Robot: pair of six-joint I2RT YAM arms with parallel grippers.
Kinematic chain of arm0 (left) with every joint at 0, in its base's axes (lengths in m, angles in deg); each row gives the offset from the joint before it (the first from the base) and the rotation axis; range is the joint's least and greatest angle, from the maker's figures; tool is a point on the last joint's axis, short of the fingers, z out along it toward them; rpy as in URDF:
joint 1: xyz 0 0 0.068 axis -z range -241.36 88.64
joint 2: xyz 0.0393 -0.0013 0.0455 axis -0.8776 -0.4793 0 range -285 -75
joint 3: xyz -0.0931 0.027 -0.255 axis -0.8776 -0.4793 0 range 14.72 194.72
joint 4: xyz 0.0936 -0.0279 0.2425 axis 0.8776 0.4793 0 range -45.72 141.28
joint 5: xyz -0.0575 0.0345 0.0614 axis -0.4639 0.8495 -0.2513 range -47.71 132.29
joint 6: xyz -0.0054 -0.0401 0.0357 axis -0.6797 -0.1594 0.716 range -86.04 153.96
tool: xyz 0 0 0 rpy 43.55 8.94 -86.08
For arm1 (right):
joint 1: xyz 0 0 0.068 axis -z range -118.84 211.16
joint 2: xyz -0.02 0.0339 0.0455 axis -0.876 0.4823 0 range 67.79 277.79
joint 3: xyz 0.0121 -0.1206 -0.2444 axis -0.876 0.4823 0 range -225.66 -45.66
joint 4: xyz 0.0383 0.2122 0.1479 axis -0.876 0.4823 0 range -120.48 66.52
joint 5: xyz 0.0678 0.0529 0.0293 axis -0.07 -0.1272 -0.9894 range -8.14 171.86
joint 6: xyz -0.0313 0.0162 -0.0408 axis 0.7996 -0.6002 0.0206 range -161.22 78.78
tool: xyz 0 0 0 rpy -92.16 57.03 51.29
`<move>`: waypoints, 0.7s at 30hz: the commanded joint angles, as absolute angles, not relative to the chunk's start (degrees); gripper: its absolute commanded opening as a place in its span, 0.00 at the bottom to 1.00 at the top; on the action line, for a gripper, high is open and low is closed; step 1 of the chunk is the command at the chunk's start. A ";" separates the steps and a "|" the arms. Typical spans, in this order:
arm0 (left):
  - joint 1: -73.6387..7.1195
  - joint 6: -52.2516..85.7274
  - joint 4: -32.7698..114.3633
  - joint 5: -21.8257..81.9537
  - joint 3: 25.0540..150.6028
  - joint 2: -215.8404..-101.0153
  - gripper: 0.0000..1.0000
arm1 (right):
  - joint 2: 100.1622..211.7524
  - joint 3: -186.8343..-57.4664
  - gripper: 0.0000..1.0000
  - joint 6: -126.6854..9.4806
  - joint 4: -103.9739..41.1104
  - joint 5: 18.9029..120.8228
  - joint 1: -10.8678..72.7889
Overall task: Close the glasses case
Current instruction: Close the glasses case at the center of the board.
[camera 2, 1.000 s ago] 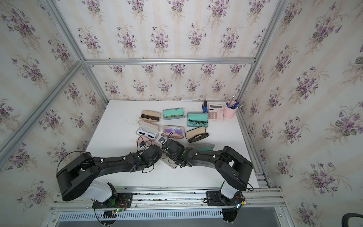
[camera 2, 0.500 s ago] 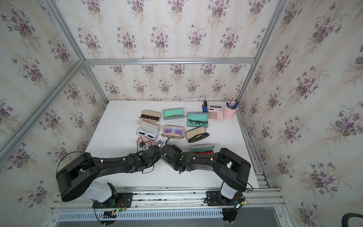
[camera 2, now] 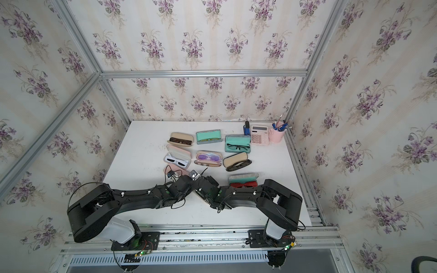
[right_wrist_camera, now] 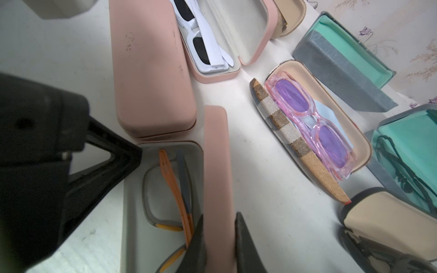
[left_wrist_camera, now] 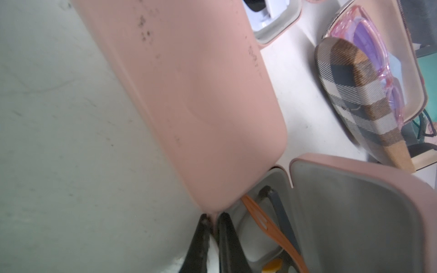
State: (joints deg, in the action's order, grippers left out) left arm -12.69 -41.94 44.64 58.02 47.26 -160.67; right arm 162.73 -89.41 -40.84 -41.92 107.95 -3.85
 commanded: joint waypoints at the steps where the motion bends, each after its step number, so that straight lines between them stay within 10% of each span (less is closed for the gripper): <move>1: -11.93 -41.80 48.85 46.78 46.95 -161.31 0.00 | 164.12 -88.57 0.00 -50.61 -42.32 94.52 -5.12; 21: -11.77 -42.00 48.07 46.78 46.63 -161.66 0.00 | 166.16 -87.82 0.00 -54.30 -45.85 94.60 -9.89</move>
State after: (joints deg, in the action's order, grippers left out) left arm -12.50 -42.12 43.66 58.39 46.65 -160.82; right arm 164.13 -88.23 -47.22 -45.18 113.28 -7.41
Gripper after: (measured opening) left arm 0.111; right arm 0.180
